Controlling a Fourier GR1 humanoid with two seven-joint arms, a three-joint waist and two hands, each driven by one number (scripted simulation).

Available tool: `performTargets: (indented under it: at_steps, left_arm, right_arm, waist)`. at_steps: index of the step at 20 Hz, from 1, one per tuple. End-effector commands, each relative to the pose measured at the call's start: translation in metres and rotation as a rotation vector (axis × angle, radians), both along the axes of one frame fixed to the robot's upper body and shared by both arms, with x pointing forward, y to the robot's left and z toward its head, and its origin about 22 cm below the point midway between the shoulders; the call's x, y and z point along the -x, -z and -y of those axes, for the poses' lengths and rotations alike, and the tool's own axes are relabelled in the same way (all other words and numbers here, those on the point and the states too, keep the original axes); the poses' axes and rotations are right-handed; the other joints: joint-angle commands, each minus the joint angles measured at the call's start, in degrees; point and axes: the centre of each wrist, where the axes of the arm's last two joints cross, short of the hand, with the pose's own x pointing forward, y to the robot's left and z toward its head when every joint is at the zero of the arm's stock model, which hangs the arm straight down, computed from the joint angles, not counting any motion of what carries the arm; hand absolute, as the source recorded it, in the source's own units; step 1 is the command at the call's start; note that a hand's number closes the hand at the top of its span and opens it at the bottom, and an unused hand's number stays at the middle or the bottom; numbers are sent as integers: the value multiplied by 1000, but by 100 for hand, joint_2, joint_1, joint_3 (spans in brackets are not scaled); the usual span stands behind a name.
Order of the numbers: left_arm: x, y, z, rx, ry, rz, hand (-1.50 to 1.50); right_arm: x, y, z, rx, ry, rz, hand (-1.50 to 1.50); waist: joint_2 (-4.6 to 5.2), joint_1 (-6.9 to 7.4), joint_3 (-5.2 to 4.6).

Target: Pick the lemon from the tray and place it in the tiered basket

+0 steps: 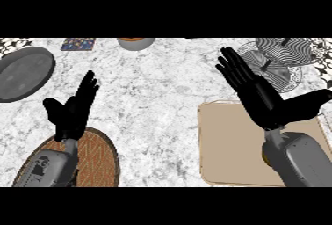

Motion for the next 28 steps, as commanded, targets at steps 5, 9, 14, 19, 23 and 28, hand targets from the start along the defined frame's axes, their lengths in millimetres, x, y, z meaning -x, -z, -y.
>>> performTargets:
  at_steps: [5, 9, 14, 19, 23, 28]
  left_arm:
    - [14, -2, -53, -70, -21, -46, 0]
    - [25, 14, -53, -32, -70, -95, 0]
    - [32, 10, -52, -5, 19, -92, 0]
    - [33, 4, -57, -30, 24, -109, 0]
    - [33, -2, -55, -31, 28, -85, 0]
    - [36, 3, -50, -24, 61, -87, 0]
  right_arm:
    - [27, 13, 30, 183, 422, 299, 150]
    - [38, 75, 116, 338, 1054, -32, -150]
    - [86, 120, 82, 452, 1279, 110, -150]
    - [119, 122, 101, 755, 1248, 65, -150]
    - [144, 127, 134, 1037, 1155, -112, -150]
    - [159, 124, 118, 1207, 914, -410, -150]
  waist:
    - [-93, -49, -146]
    - [-54, -488, -166]
    - [-56, -100, -156]
    - [-35, -56, -195]
    - [-15, -16, -235]
    - [38, 188, -247]
